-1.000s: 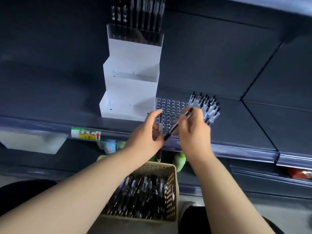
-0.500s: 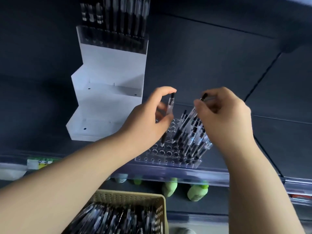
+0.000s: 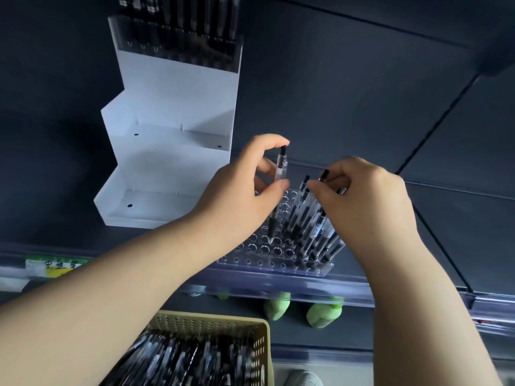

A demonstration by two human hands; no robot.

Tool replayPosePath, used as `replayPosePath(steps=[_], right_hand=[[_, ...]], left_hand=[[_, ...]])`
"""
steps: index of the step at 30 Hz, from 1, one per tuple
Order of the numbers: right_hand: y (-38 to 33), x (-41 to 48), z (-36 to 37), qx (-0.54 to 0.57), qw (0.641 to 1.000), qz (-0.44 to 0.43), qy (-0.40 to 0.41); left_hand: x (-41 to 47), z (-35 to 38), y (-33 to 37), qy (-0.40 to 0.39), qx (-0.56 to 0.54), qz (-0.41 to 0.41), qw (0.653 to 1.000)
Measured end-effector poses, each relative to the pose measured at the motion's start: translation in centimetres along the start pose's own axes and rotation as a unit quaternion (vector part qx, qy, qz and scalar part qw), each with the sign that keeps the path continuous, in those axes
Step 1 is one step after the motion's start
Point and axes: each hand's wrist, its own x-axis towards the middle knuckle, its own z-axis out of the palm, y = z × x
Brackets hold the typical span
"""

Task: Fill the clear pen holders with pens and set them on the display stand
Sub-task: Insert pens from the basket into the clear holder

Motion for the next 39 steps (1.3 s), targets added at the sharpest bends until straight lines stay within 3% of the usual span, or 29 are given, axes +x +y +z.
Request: replayPosePath(steps=[20, 39], right_hand=[[0.3, 0.1, 1.2, -0.055, 0.997, -0.048, 0.03], [0.4, -0.1, 0.4, -0.028, 0.999, -0.027, 0.014]], left_hand=[[-0.4, 0.1, -0.2, -0.014, 0.034, -0.018, 0.999], [-1.0, 1.9, 0.6, -0.036, -0.026, -0.026, 0.999]])
